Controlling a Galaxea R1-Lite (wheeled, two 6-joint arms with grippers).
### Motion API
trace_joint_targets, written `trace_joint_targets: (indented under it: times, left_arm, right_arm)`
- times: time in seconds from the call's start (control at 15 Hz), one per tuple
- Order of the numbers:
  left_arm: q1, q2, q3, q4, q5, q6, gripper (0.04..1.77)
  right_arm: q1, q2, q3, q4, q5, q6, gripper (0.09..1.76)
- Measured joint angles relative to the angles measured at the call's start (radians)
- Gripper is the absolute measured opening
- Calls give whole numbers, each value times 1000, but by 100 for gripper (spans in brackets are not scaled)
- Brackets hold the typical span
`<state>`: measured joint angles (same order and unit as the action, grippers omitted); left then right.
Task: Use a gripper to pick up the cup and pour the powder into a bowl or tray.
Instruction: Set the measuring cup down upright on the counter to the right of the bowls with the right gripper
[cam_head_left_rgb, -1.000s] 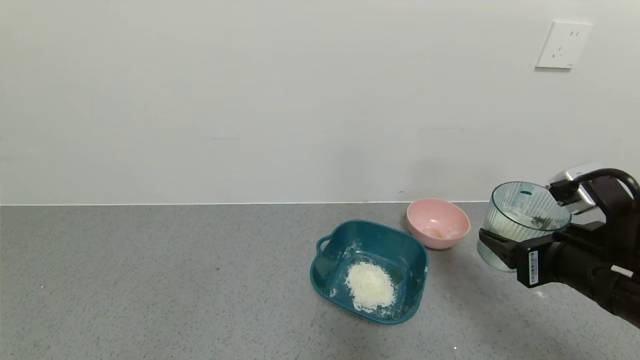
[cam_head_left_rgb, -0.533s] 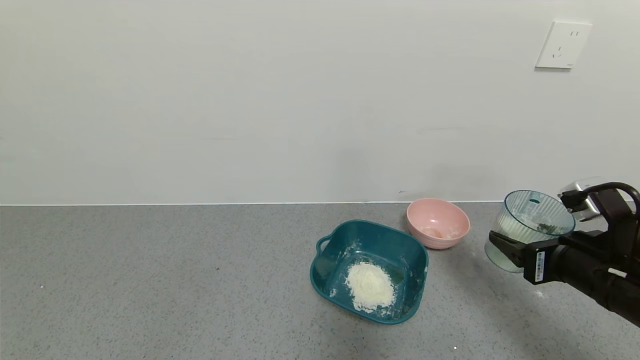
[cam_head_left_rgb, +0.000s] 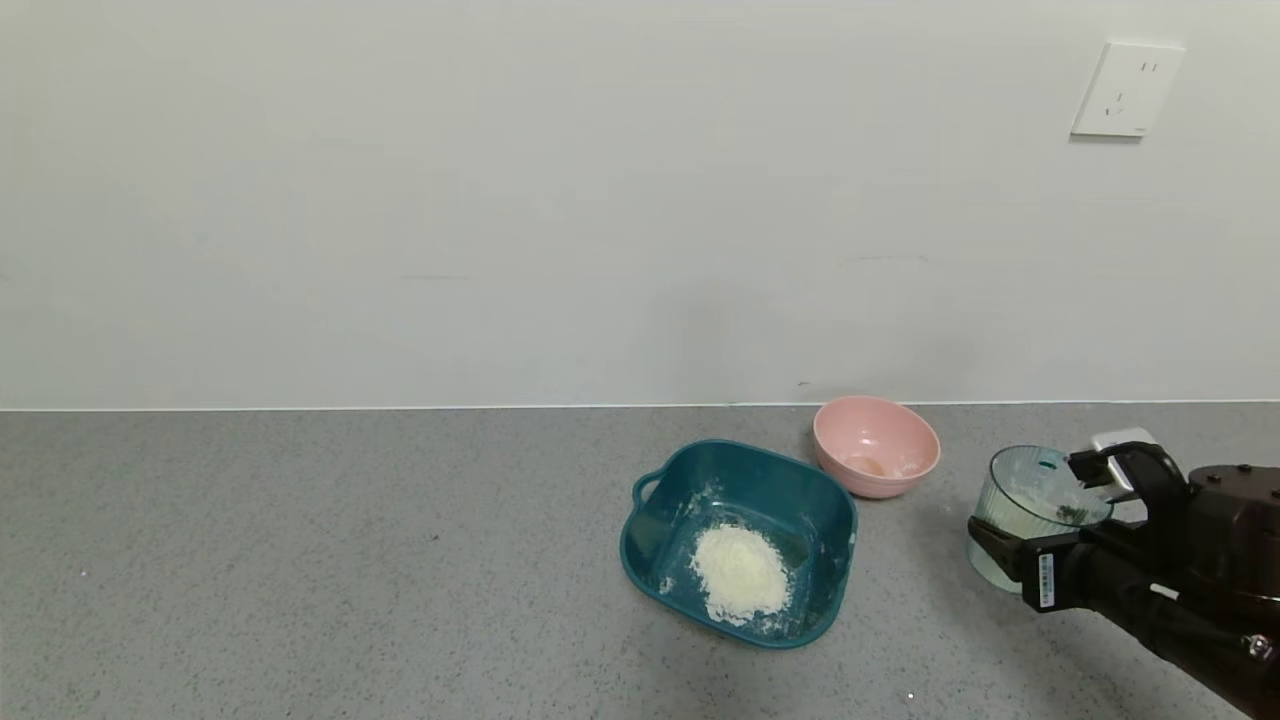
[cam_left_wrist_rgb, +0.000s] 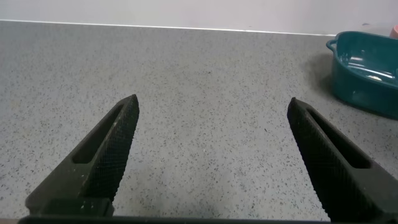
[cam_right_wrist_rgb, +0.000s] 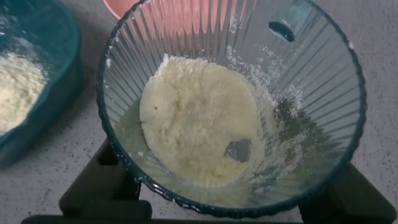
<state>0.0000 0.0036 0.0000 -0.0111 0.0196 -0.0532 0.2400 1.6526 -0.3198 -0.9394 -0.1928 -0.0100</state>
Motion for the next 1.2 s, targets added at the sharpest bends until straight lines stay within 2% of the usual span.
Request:
trace_joint_targets:
  times: [0.53,0.87,1.2]
  left_arm:
    - [0,0,0,0,0,0,172]
    - [0,0,0,0,0,0,172]
    - [0,0,0,0,0,0,172]
  right_arm:
    - [-38,112,6,-10,-1,3,134]
    - [-52,189,11,-136,0,14,134]
    - [-52,254,9,-209,-1,13,134]
